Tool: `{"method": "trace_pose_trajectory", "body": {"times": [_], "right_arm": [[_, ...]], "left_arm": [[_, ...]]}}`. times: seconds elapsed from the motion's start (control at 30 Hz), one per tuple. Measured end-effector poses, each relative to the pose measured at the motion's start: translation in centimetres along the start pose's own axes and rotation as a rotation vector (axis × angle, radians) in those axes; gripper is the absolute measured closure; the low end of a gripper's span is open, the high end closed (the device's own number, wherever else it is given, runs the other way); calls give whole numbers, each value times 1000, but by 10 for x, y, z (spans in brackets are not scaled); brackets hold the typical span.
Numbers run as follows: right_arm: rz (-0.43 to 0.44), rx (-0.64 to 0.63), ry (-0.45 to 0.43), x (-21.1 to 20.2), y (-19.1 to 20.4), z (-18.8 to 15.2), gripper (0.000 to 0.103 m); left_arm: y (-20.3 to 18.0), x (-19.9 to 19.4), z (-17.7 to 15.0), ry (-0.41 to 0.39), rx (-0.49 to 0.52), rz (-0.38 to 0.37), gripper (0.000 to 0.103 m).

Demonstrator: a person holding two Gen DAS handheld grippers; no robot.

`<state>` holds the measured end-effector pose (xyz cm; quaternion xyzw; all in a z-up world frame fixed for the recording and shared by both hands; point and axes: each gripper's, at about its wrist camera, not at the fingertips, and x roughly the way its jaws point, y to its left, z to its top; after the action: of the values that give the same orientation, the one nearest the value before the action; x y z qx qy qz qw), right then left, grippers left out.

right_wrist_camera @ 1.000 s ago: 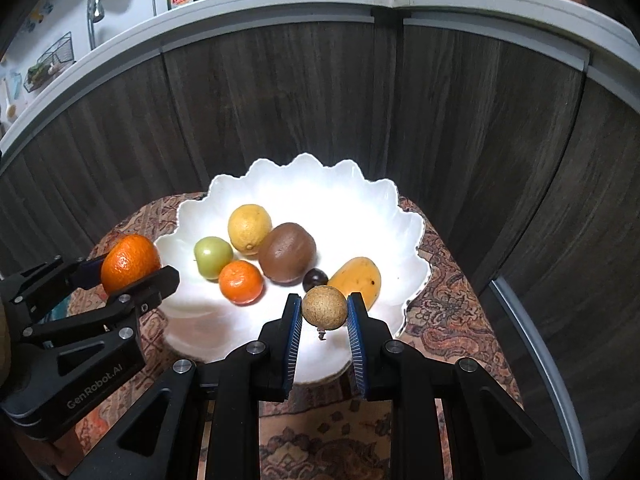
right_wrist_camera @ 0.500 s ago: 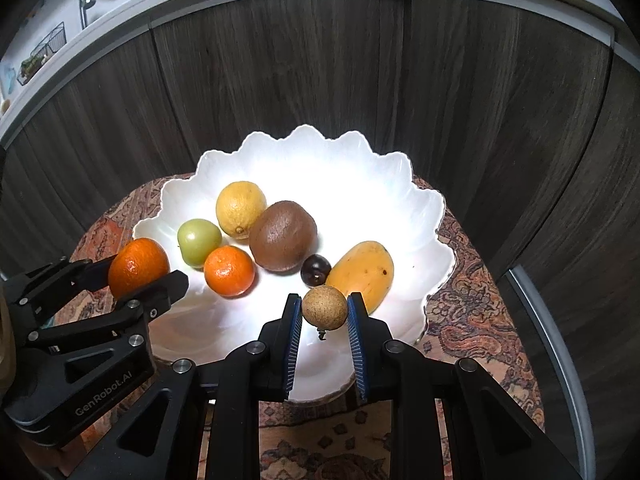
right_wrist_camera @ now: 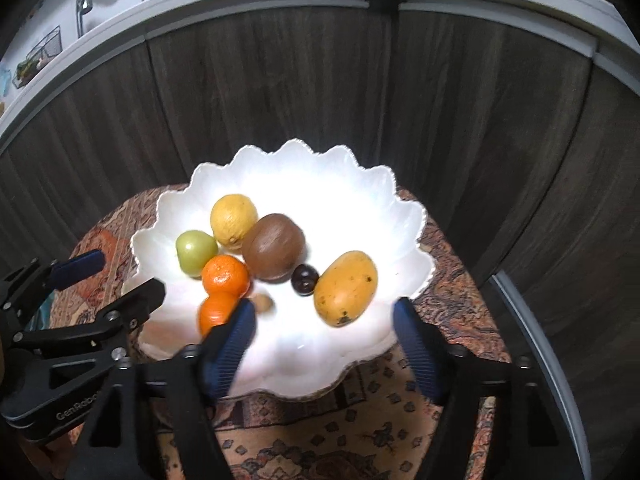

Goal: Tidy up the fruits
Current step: 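Carry the orange and small brown fruit into the bowl and open both tools, then withdraw both tools and move them toward the dark plum and last brown fruit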

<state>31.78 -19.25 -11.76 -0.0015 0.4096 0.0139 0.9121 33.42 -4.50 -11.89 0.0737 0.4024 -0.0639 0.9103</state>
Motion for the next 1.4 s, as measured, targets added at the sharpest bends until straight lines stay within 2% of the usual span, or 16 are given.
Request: {"method": "trace_pose_trajectory", "body": {"times": [0.13,0.43,0.9,1.2,1.4], "right_arm": [[-52,15,-4,-4,-2,0,13],[-97,52,-30,-22,1,-2,8],[-165,85,-81,-61,12,-20,8],[-234,141,-103,-68,19,-42,8],[-274,207,-78,-58,24,-63,8]], "left_arm": [[7,-8,-3,-19,-24,20,11],[18,-28,-9,-41,-40,48,6],[30,-62,-27,-75,-22,63,5],[33,-51,-46,-57,14,5,6],[34,-26,-56,-14,69,-63,15]]}}
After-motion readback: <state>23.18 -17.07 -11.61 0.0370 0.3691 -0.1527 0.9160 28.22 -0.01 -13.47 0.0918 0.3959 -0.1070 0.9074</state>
